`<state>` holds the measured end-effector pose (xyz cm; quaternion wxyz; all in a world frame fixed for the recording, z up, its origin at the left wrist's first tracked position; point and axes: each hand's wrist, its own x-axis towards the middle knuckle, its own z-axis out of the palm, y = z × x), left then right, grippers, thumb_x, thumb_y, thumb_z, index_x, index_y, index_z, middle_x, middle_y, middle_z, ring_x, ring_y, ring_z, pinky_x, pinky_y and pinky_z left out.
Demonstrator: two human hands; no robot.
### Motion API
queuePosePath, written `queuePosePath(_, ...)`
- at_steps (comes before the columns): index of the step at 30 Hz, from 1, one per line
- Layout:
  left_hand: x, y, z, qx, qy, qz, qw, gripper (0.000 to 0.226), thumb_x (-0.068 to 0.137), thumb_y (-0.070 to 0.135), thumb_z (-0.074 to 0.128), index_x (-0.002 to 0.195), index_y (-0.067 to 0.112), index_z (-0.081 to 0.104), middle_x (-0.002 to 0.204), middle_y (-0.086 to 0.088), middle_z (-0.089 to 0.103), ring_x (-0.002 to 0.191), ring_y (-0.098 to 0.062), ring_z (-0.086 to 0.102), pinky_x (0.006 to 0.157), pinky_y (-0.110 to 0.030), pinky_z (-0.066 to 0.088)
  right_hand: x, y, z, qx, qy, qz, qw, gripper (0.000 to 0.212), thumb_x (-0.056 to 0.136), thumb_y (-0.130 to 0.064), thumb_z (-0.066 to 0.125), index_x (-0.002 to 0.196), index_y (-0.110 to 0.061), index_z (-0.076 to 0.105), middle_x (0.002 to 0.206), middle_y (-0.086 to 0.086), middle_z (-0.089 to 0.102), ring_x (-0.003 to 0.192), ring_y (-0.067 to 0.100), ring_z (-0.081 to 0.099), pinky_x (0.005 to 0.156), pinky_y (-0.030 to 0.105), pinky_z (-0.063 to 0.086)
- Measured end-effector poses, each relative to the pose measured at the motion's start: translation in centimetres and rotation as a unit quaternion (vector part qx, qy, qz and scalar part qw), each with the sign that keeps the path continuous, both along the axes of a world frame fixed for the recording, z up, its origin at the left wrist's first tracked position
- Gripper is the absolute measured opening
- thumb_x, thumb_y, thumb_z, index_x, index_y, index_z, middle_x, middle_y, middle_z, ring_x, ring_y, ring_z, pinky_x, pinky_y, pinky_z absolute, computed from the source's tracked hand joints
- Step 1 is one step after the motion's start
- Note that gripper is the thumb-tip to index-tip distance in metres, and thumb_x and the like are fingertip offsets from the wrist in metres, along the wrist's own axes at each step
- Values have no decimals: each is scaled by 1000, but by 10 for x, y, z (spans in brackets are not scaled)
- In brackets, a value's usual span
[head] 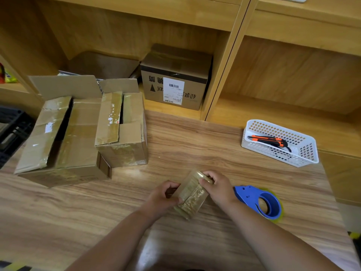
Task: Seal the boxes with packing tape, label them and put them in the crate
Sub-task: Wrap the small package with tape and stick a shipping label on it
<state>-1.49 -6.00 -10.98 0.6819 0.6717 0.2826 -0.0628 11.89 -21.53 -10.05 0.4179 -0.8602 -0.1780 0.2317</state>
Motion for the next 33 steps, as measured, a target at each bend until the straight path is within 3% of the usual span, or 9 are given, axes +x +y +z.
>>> queuePosePath(5, -1, -1, 1, 8, -2, -9, 1000, 48, 63, 17, 71, 110, 12, 63, 104, -1, 69, 92, -9, 64, 76, -13, 48, 1, 2, 0, -42, -2, -17, 999, 17, 93, -26, 56, 95, -22, 72, 93, -12, 69, 92, 7, 62, 80, 25, 47)
queuePosePath(8, 0, -9, 3, 33, 1, 10, 999, 37, 74, 6, 69, 111, 12, 62, 103, -2, 68, 97, -17, 64, 82, -25, 51, 2, -2, 1, -54, 1, 9, 999, 21, 89, -36, 60, 104, -24, 69, 102, -12, 66, 102, 12, 60, 85, 26, 45)
queuePosePath(12, 2, -16, 4, 61, 20, 4, 998, 38, 64, 27, 60, 102, 24, 61, 97, 2, 68, 91, -15, 65, 86, -44, 52, -11, -4, 5, -105, -30, 35, 993, 74, 68, -49, 77, 131, -26, 47, 115, -14, 44, 115, 8, 41, 102, 33, 37)
queuePosePath(17, 1, -19, -1, 181, 33, -49, 982, 65, 57, 59, 62, 115, 30, 55, 104, 11, 60, 95, -8, 58, 84, -35, 51, -14, -5, -4, -30, -8, -6, 1000, 34, 70, -41, 77, 97, -29, 59, 96, -14, 57, 93, 9, 56, 85, 37, 50)
queuePosePath(20, 2, -18, -1, 216, 33, -65, 974, 58, 64, 58, 59, 116, 32, 53, 106, 11, 57, 98, -11, 54, 87, -38, 48, -8, -2, -2, 12, 17, -23, 1000, 14, 77, -29, 74, 81, -27, 60, 82, -10, 62, 77, 9, 59, 71, 31, 50)
queuePosePath(24, 2, -23, 2, 267, 31, -92, 959, 48, 84, 44, 58, 126, 26, 47, 119, 6, 52, 107, -16, 48, 91, -36, 42, -2, -1, -2, 23, 34, -30, 999, 13, 86, -21, 67, 74, -23, 62, 69, -11, 62, 61, -2, 53, 63, 21, 41)
queuePosePath(29, -3, -29, 1, 334, 13, -98, 937, 42, 94, 38, 48, 129, 17, 40, 122, -2, 48, 112, -18, 43, 92, -29, 36, -4, 0, 4, 40, 114, -75, 990, 7, 87, -24, 66, 93, -20, 64, 91, -6, 65, 83, 8, 61, 69, 17, 44)
queuePosePath(31, -7, -31, 0, 327, 7, -91, 941, 41, 94, 36, 47, 129, 16, 40, 121, -1, 48, 112, -17, 43, 92, -28, 36, -13, -3, 3, 39, 135, -102, 985, 27, 83, -30, 69, 108, -26, 59, 108, -8, 60, 99, 10, 59, 84, 23, 48)
queuePosePath(33, -13, -32, 0, 329, -4, -77, 941, 39, 95, 35, 46, 128, 15, 41, 121, -1, 49, 112, -17, 44, 91, -26, 35, -22, -4, 4, 36, 124, -92, 987, 29, 82, -33, 70, 106, -34, 54, 114, -8, 57, 106, 11, 56, 96, 32, 46)
